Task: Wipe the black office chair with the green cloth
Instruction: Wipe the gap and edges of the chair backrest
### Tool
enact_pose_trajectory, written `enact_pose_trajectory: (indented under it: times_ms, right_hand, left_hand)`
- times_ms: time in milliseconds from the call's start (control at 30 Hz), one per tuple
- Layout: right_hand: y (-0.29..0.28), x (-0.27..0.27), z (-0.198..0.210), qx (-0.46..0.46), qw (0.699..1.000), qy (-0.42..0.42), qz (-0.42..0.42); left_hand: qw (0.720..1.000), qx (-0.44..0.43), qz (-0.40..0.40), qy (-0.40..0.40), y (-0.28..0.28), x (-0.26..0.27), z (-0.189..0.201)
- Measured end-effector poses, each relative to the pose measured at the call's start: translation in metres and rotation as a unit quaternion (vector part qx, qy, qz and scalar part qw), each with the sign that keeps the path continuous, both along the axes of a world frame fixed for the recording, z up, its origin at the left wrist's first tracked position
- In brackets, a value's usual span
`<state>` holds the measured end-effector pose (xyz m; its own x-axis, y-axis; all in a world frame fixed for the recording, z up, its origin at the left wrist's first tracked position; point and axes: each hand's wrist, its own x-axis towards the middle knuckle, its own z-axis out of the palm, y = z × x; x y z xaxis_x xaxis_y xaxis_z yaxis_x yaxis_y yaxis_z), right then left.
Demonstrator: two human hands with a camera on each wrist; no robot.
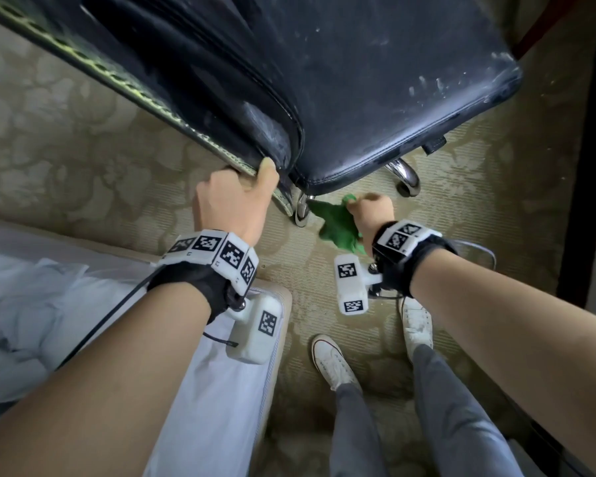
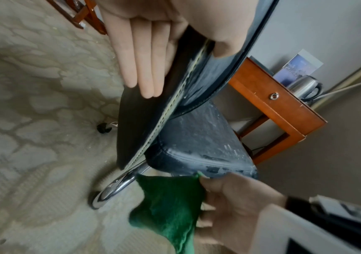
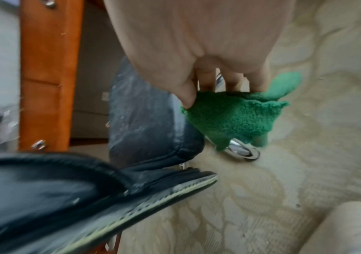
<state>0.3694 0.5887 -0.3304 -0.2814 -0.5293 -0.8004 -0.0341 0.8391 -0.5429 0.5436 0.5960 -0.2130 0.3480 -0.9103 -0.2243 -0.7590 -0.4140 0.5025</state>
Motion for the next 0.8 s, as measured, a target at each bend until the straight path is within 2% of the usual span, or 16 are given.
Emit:
enact_pose_trajectory:
  times_ms: [100, 233, 300, 367, 467, 500, 633, 733, 800]
  right_hand:
    - [0.021, -0.009, -0.030, 0.058, 0.997, 0.000, -0.049]
    - [0.033, -0.012, -0.070, 0.080, 0.994, 0.028, -0.068]
    - [0.034, -0.013, -0.086, 0.085, 0.994, 0.009, -0.074]
    - [0.034, -0.004, -0.069, 0.085, 0.992, -0.024, -0.089]
    - [0.038, 0.012, -0.056, 0.069, 0.991, -0.099, -0.063]
    - [0.037, 0.019, -0.056, 0.062, 0.989, -0.115, -0.062]
    - [0.029, 0.051, -0.067, 0.076, 0.965, -0.187, -0.167]
    - [0.022, 0.066, -0.083, 0.063, 0.962, -0.218, -0.151]
    - [0.017, 0.075, -0.078, 0.051, 0.960, -0.240, -0.133]
  left_hand:
    - [0.997, 0.071, -0.015, -0.016, 0.002, 0.001, -0.016]
    - [0.996, 0.091, -0.003, -0.002, 0.000, -0.006, -0.031]
    - [0.996, 0.093, 0.009, 0.003, 0.000, -0.008, -0.036]
    - [0.996, 0.081, 0.022, 0.007, -0.002, -0.007, -0.044]
    - [0.998, 0.060, 0.027, -0.001, -0.004, -0.007, -0.050]
    - [0.998, 0.055, 0.021, -0.008, -0.004, -0.008, -0.051]
    - [0.998, 0.027, -0.011, -0.054, -0.006, -0.008, -0.058]
    - [0.997, 0.009, -0.028, -0.065, -0.007, -0.006, -0.062]
    - [0.997, 0.006, -0.040, -0.073, -0.008, -0.005, -0.063]
